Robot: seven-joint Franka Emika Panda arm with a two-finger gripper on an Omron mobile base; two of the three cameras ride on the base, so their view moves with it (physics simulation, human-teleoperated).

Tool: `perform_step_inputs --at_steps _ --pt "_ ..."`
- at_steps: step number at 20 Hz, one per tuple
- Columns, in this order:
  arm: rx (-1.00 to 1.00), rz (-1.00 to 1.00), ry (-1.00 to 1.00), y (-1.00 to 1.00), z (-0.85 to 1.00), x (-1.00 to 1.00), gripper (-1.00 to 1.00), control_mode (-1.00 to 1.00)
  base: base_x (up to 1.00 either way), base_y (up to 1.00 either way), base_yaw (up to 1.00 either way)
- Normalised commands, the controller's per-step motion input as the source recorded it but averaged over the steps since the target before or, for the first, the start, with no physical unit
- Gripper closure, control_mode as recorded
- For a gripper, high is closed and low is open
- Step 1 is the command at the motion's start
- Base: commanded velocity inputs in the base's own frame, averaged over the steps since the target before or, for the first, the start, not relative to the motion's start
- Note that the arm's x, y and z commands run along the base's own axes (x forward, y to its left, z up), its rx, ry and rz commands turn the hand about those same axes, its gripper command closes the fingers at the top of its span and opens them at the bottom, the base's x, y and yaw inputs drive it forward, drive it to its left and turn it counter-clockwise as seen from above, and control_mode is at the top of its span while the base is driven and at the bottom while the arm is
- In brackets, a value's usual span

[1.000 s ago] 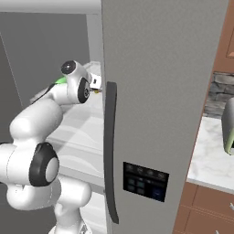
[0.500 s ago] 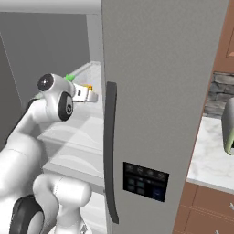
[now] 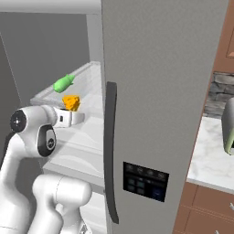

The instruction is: Take the cheese, chicken drumstick, and corn from the fridge and place them on the plate on the dining counter to create an appetizer plate.

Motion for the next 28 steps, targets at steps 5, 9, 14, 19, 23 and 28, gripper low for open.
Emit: perform_step_inputs --at_steps 5,9,14,19,23,28 --pt "0.01 0.07 -0.19 0.0 0.03 -1.0 1.0 -1.0 0.0 0.0 0.0" --pt "0.06 0.06 -0.01 -0.07 0.25 -1.0 1.0 -1.0 0.0 0.0 0.0" --pt "0.07 0.01 0.0 -0.49 0.0 -0.72 1.0 -1.0 0.0 0.0 0.0" --pt "0.03 0.0 -0.01 -0.26 0.0 -0.38 1.0 1.0 -0.34 -0.13 0.0" --pt "0.0 0.0 0.0 0.0 0.0 0.0 1.0 1.0 -1.0 -0.36 0.0" --pt "0.0 0.0 0.0 0.0 0.0 0.0 1.0 1.0 -0.97 -0.47 -0.16"
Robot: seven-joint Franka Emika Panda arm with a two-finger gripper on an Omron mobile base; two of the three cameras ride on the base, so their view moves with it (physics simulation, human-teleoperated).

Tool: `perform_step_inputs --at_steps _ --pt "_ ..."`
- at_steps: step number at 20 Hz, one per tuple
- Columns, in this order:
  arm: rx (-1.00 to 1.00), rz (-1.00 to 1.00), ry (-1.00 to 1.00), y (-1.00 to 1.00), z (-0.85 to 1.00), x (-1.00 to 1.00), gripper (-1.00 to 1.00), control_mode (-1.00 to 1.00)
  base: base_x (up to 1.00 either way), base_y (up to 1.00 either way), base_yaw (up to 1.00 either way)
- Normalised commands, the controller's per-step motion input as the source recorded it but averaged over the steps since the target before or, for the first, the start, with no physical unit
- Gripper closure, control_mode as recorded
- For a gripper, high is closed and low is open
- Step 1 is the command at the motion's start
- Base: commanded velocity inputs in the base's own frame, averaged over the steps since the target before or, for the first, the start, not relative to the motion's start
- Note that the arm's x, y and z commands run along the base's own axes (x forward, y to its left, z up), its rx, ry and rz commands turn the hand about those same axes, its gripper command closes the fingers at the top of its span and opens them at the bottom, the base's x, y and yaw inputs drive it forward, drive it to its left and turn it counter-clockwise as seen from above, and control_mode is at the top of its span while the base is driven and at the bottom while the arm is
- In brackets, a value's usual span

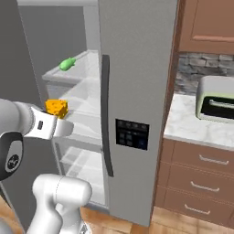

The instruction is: Take the cheese, chicken drumstick, and corn from the fridge and place them on the plate on the dining counter to create an appetizer plate.

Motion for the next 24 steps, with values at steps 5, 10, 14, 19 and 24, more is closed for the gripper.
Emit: perform_step_inputs --at_steps 5,10,14,19,24 --pt "0.0 0.0 0.0 0.0 0.0 0.0 1.0 1.0 -0.58 -0.8 -0.48" --pt "0.0 0.0 0.0 0.0 0.0 0.0 1.0 1.0 -0.33 -0.66 -0.59" --pt "0.0 0.0 0.0 0.0 0.0 0.0 1.0 1.0 -0.18 -0.53 -0.66" --pt "0.0 0.0 0.0 0.0 0.0 0.0 1.0 1.0 -0.02 -0.5 -0.7" --pt "0.0 0.0 0.0 0.0 0.0 0.0 1.0 1.0 0.0 -0.48 -0.71"
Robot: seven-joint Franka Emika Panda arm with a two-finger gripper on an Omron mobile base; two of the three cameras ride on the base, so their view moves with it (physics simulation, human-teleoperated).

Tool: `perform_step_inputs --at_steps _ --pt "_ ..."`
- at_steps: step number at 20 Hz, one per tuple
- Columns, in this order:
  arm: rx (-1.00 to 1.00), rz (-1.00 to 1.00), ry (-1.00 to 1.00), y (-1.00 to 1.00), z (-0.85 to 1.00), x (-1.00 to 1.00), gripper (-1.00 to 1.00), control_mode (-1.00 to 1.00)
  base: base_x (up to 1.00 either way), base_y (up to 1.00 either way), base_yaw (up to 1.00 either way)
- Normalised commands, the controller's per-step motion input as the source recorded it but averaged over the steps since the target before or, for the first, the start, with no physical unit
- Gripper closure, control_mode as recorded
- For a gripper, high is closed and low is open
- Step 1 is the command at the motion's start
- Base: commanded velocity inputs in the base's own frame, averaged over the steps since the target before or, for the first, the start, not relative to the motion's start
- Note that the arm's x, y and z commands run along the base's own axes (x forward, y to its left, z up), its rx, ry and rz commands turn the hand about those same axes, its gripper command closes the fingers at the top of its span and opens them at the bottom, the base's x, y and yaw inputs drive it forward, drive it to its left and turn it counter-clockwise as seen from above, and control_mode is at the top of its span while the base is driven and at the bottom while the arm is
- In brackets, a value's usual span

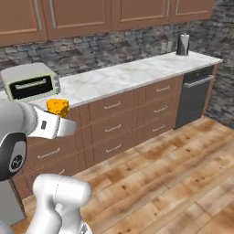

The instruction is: Take the cheese, chicken drumstick, and corn from the fridge and place them on the plate on the dining counter to create an appetizer plate.

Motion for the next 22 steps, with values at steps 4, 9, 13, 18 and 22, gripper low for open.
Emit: perform_step_inputs --at_steps 4,9,13,18,22 --pt "0.0 0.0 0.0 0.0 0.0 0.0 1.0 1.0 0.0 -0.48 -0.71" --pt "0.0 0.0 0.0 0.0 0.0 0.0 1.0 1.0 0.18 -0.42 -0.66" --pt "0.0 0.0 0.0 0.0 0.0 0.0 1.0 1.0 0.42 -0.45 -0.61" --pt "0.0 0.0 0.0 0.0 0.0 0.0 1.0 1.0 0.94 -0.3 -0.52" --pt "0.0 0.0 0.0 0.0 0.0 0.0 1.0 1.0 1.0 -0.1 -0.42"
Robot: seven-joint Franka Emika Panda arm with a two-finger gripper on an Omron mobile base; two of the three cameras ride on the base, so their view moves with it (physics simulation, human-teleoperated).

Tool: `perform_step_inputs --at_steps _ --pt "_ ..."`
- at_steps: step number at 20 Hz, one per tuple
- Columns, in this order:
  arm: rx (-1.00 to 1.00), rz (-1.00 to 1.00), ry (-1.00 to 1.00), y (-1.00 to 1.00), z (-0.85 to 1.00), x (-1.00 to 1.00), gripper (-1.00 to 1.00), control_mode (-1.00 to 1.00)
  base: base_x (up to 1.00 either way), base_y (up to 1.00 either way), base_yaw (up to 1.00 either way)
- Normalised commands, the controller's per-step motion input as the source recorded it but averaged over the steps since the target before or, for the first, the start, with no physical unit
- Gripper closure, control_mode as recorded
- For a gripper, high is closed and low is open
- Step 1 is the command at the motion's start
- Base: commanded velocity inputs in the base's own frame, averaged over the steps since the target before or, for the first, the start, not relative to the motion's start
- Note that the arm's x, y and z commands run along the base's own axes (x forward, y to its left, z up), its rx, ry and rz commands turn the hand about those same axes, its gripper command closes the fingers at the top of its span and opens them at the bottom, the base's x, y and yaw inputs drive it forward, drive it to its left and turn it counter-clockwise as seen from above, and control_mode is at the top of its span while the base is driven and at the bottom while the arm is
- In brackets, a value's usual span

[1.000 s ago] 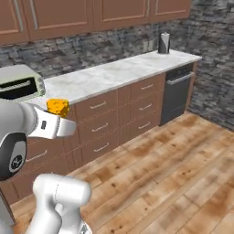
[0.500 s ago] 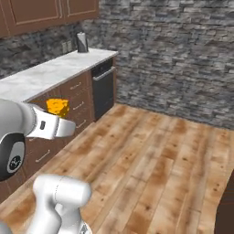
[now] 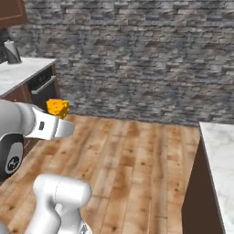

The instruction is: Take the cheese, chicken drumstick, and corn from the fridge and place them on the plate on the dining counter to create an appetizer plate.

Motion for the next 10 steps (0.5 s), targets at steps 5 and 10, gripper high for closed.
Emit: perform_step_inputs --at_steps 5,10 --pt "0.0 0.0 0.0 0.0 0.0 0.0 1.0 1.0 1.0 0.0 -0.39" --pt "0.0 0.0 0.0 0.0 0.0 0.0 1.0 1.0 1.0 0.0 -0.42"
